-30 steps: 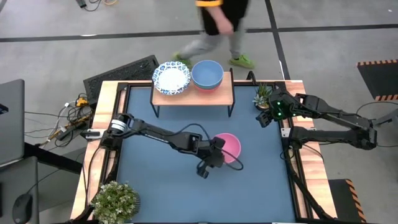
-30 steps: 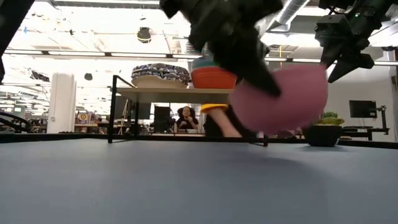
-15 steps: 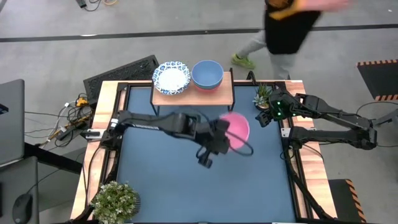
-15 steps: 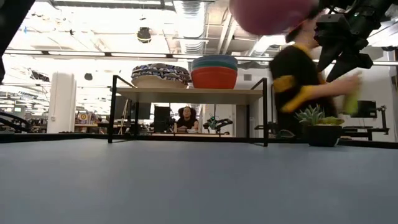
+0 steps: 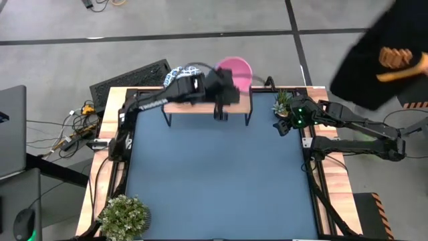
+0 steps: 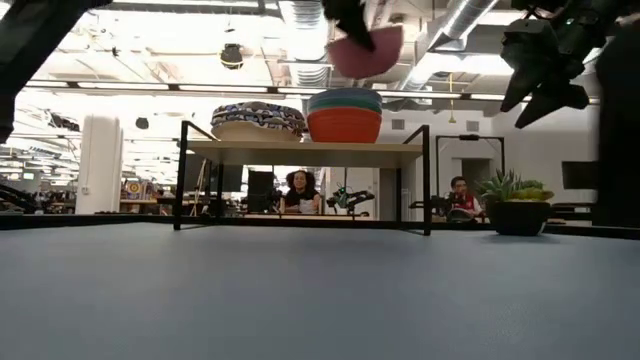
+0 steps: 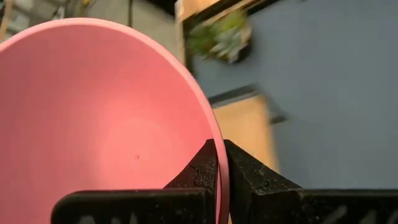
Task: Place and stack bowls onto a shelf
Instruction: Stack the pink bowl on the blue bowl on the shelf
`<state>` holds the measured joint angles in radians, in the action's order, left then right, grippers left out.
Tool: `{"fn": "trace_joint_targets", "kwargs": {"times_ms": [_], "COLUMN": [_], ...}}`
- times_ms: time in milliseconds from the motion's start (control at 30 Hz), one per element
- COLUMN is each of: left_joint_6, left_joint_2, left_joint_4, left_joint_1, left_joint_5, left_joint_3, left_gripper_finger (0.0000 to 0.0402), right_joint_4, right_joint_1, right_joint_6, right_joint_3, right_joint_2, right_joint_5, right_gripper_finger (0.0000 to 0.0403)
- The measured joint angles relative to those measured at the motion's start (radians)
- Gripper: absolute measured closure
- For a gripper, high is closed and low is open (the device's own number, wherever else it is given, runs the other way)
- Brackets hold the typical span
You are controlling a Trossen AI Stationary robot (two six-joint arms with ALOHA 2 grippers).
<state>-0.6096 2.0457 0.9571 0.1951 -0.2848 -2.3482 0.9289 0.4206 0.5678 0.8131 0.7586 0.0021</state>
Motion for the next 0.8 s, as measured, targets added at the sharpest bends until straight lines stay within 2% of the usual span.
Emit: {"fn": "trace_joint_targets", "kwargs": {"times_ms": [167, 333, 633, 800], "left_joint_6": [-0.002, 0.001, -0.077, -0.127], "left_joint_2": [0.000, 0.000, 0.008, 0.029], "left_joint_4": [0.004, 0.076, 0.105, 0.099], "left_joint_1": [0.122, 0.207, 0.231, 0.238], "left_joint_5": [0.052, 0.138, 0.257, 0.278], "left_joint_3": [0.000, 0.000, 0.000, 0.023], "left_gripper_finger": [0.0401, 0.0401, 0.0401, 0.0401], "right_joint_4": [0.002, 0.004, 0.004, 0.004], "right_joint_1": [0.000, 0.000, 0.001, 0.001], "right_joint_6": [-0.027, -0.031, -0.027, -0.027], "right_joint_3": [0.000, 0.000, 0.000, 0.000], "right_joint_2": [0.000, 0.000, 0.000, 0.000], "right_joint_5": [0.000, 0.000, 0.000, 0.000], "right_gripper_finger": [0.0143, 0.0143, 0.0143, 0.0143]}}
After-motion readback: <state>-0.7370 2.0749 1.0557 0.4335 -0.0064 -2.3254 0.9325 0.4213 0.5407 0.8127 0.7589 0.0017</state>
